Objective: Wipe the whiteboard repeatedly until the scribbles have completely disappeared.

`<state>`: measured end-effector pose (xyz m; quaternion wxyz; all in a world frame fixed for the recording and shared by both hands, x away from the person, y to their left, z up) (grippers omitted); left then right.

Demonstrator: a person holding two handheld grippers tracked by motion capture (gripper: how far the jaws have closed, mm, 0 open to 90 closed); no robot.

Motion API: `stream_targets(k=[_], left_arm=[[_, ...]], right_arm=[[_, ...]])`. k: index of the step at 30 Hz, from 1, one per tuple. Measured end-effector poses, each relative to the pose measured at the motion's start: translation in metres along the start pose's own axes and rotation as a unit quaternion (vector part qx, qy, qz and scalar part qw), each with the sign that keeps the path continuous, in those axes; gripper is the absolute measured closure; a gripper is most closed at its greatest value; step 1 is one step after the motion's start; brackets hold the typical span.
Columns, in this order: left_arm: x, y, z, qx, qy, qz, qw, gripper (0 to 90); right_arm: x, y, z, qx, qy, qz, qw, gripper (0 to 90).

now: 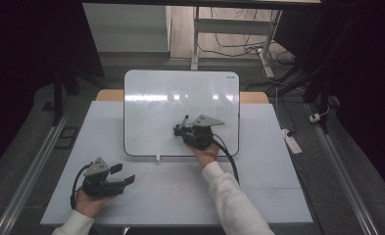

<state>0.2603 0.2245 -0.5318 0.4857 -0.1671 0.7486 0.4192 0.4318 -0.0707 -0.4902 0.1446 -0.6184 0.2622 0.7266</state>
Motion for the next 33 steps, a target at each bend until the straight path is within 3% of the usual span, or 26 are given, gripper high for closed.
stream_targets(k=[3, 5, 9, 10, 12, 17, 20, 22, 24, 26, 31, 33], left_arm=[[0.000, -0.001, 0.001, 0.000, 0.001, 0.001, 1.0000, 30.4], [0.000, -0.003, 0.001, 0.002, 0.000, 0.004, 1.0000, 30.4], [0.000, -0.003, 0.000, 0.000, -0.002, 0.004, 1.0000, 30.4], [0.000, -0.002, 0.000, 0.000, -0.001, 0.003, 1.0000, 30.4], [0.000, -0.001, 0.000, 0.000, -0.001, 0.002, 1.0000, 30.4], [0.000, -0.003, 0.001, 0.001, -0.001, 0.004, 1.0000, 30.4], [0.000, -0.003, 0.000, 0.001, -0.002, 0.005, 1.0000, 30.4], [0.000, -0.002, 0.000, 0.000, -0.001, 0.004, 1.0000, 30.4], [0.000, -0.002, 0.000, 0.000, -0.001, 0.003, 1.0000, 30.4], [0.000, -0.002, 0.000, -0.001, -0.001, 0.003, 1.0000, 30.4], [0.000, -0.002, 0.001, 0.001, 0.000, 0.003, 1.0000, 30.4], [0.000, -0.002, 0.001, 0.001, 0.000, 0.004, 1.0000, 30.4]], right_arm=[[-0.008, 0.013, -0.018, 0.035, -0.031, -0.033, 0.9984, 79.1], [-0.005, 0.012, -0.014, 0.030, -0.029, -0.027, 0.9988, 79.1], [0.008, 0.000, 0.009, -0.013, 0.004, 0.013, 0.9998, 79.0], [0.008, 0.000, 0.009, -0.012, 0.008, 0.015, 0.9998, 79.0], [0.005, 0.002, 0.002, -0.008, -0.007, 0.006, 0.9999, 79.0], [-0.006, 0.017, -0.020, 0.032, -0.032, -0.030, 0.9985, 79.1], [-0.003, 0.017, -0.017, 0.030, -0.033, -0.030, 0.9986, 79.0], [0.002, 0.012, -0.009, 0.011, -0.029, -0.017, 0.9994, 79.1], [0.007, 0.008, -0.001, -0.002, -0.011, -0.005, 0.9999, 79.1], [0.004, 0.008, -0.004, -0.001, -0.004, -0.003, 1.0000, 79.1], [-0.007, 0.020, -0.027, 0.034, -0.040, -0.047, 0.9975, 79.1], [-0.004, 0.019, -0.023, 0.034, -0.042, -0.044, 0.9976, 79.1]])
Point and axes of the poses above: each handheld gripper's, and its own axes: y roughly backward along the jaws, x roughly out of its underside, z roughly to its left, the point moved 2 cm from there along -y, roughly forward along the jaws, and after that the axes turned 7 degrees about -z, right-handed, at the moved point
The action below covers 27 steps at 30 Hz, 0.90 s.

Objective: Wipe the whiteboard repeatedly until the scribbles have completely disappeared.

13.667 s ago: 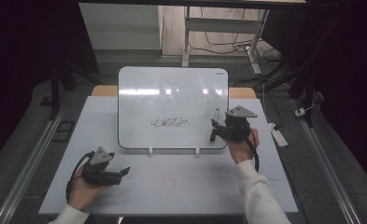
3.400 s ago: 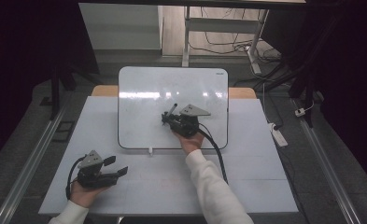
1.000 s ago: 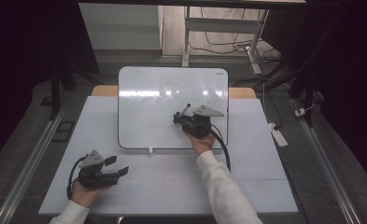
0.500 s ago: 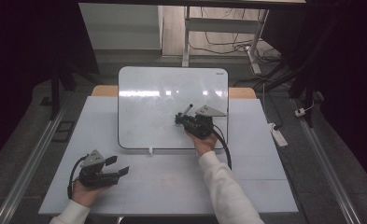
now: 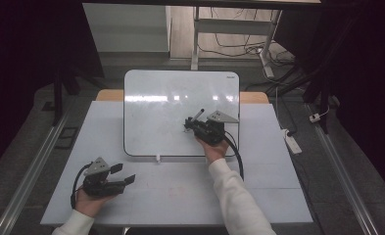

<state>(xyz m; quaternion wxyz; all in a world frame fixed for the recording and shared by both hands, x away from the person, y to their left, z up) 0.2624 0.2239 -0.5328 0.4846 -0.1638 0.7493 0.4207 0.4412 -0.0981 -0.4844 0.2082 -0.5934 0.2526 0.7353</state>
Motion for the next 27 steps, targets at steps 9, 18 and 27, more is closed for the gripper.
stream_targets(k=[9, 18, 27], left_arm=[[0.000, 0.001, 0.000, -0.001, -0.001, -0.002, 1.0000, 30.5], [0.000, 0.002, 0.000, -0.001, -0.002, -0.002, 1.0000, 30.5], [0.000, -0.001, 0.000, -0.001, -0.002, 0.002, 1.0000, 30.5]], right_arm=[[-0.004, -0.002, 0.000, 0.005, 0.017, 0.000, 0.9998, 79.1], [0.010, -0.008, 0.021, -0.028, 0.060, 0.041, 0.9970, 79.0], [0.004, -0.007, 0.011, -0.012, 0.018, 0.013, 0.9997, 79.1]])
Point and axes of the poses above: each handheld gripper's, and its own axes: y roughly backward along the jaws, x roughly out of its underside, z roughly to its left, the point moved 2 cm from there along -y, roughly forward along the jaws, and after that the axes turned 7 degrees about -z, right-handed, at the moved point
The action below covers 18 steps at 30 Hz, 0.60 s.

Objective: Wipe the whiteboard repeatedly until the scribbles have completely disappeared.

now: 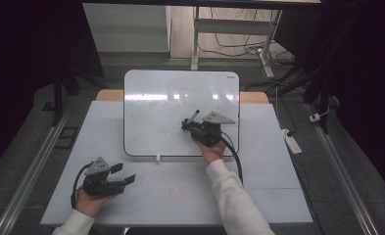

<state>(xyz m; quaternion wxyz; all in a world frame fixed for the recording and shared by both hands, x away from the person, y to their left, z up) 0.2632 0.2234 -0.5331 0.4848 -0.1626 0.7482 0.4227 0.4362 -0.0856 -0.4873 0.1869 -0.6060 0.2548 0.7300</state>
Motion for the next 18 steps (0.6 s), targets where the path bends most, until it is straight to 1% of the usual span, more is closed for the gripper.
stream_targets(k=[1, 2, 3, 4, 5, 7, 8, 9, 10, 12, 13, 14, 15, 16, 18], left_arm=[[0.000, 0.000, 0.000, 0.000, -0.001, 0.000, 1.0000, 30.5], [0.000, 0.001, -0.001, -0.001, -0.001, -0.002, 1.0000, 30.5], [0.000, 0.002, -0.001, -0.001, -0.001, -0.003, 1.0000, 30.6], [0.000, 0.002, -0.001, -0.001, -0.001, -0.004, 1.0000, 30.6], [0.000, 0.003, -0.001, -0.002, -0.001, -0.004, 1.0000, 30.5], [0.000, 0.003, 0.000, 0.000, 0.000, -0.005, 1.0000, 30.6], [0.000, 0.002, 0.000, -0.001, 0.000, -0.005, 1.0000, 30.6], [0.000, 0.001, 0.000, 0.001, 0.000, -0.002, 1.0000, 30.6], [0.000, 0.000, 0.000, 0.001, -0.001, -0.001, 1.0000, 30.6], [0.000, 0.000, -0.001, 0.001, -0.002, 0.000, 1.0000, 30.6], [0.000, 0.000, -0.001, 0.000, -0.003, -0.001, 1.0000, 30.6], [0.000, 0.001, -0.001, 0.000, -0.002, -0.002, 1.0000, 30.6], [0.000, 0.002, -0.001, -0.001, -0.002, -0.004, 1.0000, 30.6], [0.000, 0.003, -0.001, -0.001, -0.001, -0.004, 1.0000, 30.6], [0.000, 0.003, -0.001, -0.001, -0.001, -0.005, 1.0000, 30.6]], right_arm=[[0.004, -0.004, 0.007, -0.012, 0.012, 0.011, 0.9998, 79.1], [0.005, -0.007, 0.011, -0.013, 0.028, 0.014, 0.9994, 79.1], [0.003, -0.009, 0.012, -0.010, 0.033, 0.014, 0.9993, 79.1], [0.001, -0.008, 0.009, -0.004, 0.028, 0.005, 0.9996, 79.0], [-0.003, -0.007, 0.003, 0.006, 0.018, -0.008, 0.9998, 79.1], [-0.010, -0.003, -0.006, 0.026, 0.004, -0.025, 0.9993, 79.1], [-0.010, -0.003, -0.008, 0.028, -0.001, -0.027, 0.9992, 79.1], [-0.010, -0.004, -0.006, 0.028, -0.002, -0.030, 0.9992, 79.1], [-0.008, -0.006, -0.002, 0.021, 0.002, -0.024, 0.9995, 79.1], [-0.001, -0.012, 0.007, -0.001, 0.008, -0.010, 0.9999, 79.1], [0.001, -0.013, 0.010, -0.005, 0.018, -0.004, 0.9998, 79.1], [0.001, -0.012, 0.010, -0.005, 0.027, 0.000, 0.9996, 79.1], [-0.001, -0.010, 0.007, -0.003, 0.026, -0.001, 0.9997, 79.0], [-0.004, -0.006, 0.002, 0.006, 0.020, -0.007, 0.9998, 79.1], [-0.010, 0.005, -0.012, 0.034, 0.005, -0.025, 0.9991, 79.1]])
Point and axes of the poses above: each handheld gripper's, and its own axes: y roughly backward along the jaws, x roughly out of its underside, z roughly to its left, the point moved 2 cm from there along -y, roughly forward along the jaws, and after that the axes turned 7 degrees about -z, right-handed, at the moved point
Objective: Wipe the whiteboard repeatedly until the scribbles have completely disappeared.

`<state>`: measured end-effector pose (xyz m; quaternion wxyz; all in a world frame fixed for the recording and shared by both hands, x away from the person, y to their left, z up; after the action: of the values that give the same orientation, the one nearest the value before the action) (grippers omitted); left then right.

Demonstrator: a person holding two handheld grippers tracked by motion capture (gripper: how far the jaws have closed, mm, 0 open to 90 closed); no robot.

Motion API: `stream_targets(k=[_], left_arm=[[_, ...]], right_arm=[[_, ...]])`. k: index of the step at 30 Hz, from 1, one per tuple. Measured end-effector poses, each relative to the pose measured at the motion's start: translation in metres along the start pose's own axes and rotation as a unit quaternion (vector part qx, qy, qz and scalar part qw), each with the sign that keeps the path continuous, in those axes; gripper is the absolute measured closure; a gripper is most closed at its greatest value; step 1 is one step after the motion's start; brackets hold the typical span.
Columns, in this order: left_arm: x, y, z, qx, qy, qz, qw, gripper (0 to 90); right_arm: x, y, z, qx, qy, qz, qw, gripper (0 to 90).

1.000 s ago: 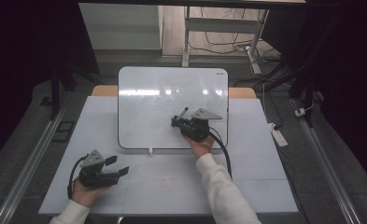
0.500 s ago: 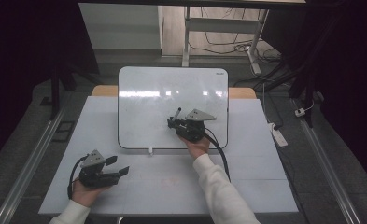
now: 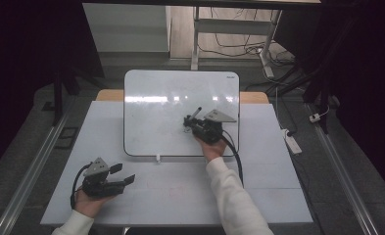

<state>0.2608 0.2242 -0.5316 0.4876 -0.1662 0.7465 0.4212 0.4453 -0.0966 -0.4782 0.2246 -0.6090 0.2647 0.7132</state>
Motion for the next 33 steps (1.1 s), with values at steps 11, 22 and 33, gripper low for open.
stream_targets(k=[11, 22, 33], left_arm=[[0.000, 0.001, 0.000, -0.001, 0.001, -0.001, 1.0000, 30.7], [0.000, 0.000, -0.001, 0.000, -0.001, 0.000, 1.0000, 30.7], [0.000, -0.001, -0.001, 0.000, -0.002, 0.000, 1.0000, 30.7]], right_arm=[[0.000, 0.006, -0.004, 0.004, 0.005, -0.001, 1.0000, 79.1], [0.006, 0.009, 0.001, 0.000, 0.012, 0.010, 0.9999, 79.1], [0.016, 0.007, 0.015, -0.024, 0.027, 0.038, 0.9986, 79.1]])
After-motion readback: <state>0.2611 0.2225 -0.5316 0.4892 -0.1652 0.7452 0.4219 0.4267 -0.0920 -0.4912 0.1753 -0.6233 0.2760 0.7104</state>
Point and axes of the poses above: each handheld gripper's, and its own axes: y roughly backward along the jaws, x roughly out of its underside, z roughly to its left, the point moved 2 cm from there along -y, roughly forward along the jaws, and after that the axes turned 7 degrees about -z, right-handed, at the moved point
